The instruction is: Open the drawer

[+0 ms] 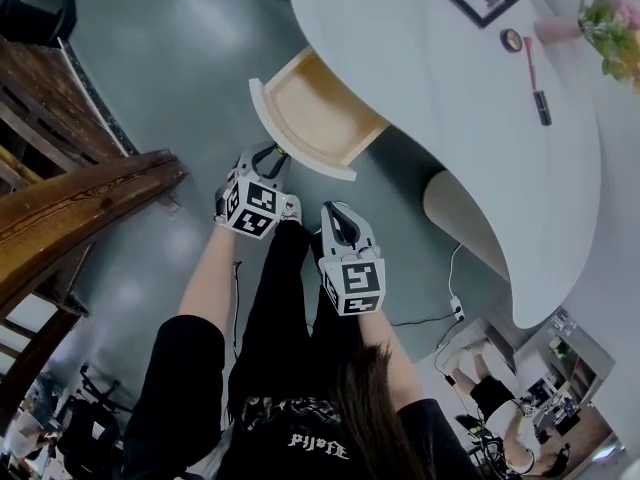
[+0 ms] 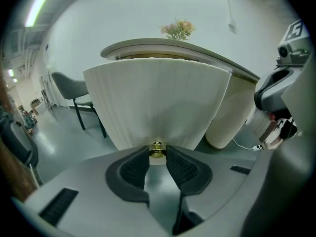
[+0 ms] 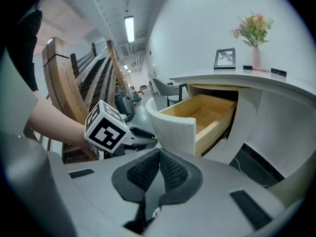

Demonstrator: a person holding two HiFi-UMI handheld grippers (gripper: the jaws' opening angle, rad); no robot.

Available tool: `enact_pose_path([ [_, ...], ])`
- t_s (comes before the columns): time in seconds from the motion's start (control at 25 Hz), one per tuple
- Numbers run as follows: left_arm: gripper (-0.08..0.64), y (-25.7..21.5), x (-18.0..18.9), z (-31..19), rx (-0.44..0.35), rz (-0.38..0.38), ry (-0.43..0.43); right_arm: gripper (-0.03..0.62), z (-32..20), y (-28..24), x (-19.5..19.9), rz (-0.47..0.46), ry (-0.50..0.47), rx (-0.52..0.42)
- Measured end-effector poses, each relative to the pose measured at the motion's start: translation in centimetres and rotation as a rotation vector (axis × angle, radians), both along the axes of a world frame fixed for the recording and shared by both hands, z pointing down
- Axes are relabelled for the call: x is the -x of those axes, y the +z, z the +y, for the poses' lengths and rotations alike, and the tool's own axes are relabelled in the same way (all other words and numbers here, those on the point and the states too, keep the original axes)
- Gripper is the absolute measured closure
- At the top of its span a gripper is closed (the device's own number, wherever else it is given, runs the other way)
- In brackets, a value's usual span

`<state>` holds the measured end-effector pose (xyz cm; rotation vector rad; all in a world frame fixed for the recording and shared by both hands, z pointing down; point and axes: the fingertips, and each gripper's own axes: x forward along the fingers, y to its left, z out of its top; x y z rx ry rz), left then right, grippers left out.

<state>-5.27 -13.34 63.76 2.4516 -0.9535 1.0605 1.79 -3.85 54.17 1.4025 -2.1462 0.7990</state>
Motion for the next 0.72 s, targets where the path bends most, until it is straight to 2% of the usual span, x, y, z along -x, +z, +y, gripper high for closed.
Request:
enact_pose_path([
  [0.4, 0.440, 0.0, 1.2, 1.2, 0.024, -0.040, 0.014, 0.566, 1.1, -0.5, -0.5, 0.008, 0.004, 0.018],
  [0.72, 0.440, -0.1, 1.9, 1.9, 0.039, -0.056, -0.030, 0.566, 1.7, -1.5, -0.4, 0.000, 0.008, 0.018],
])
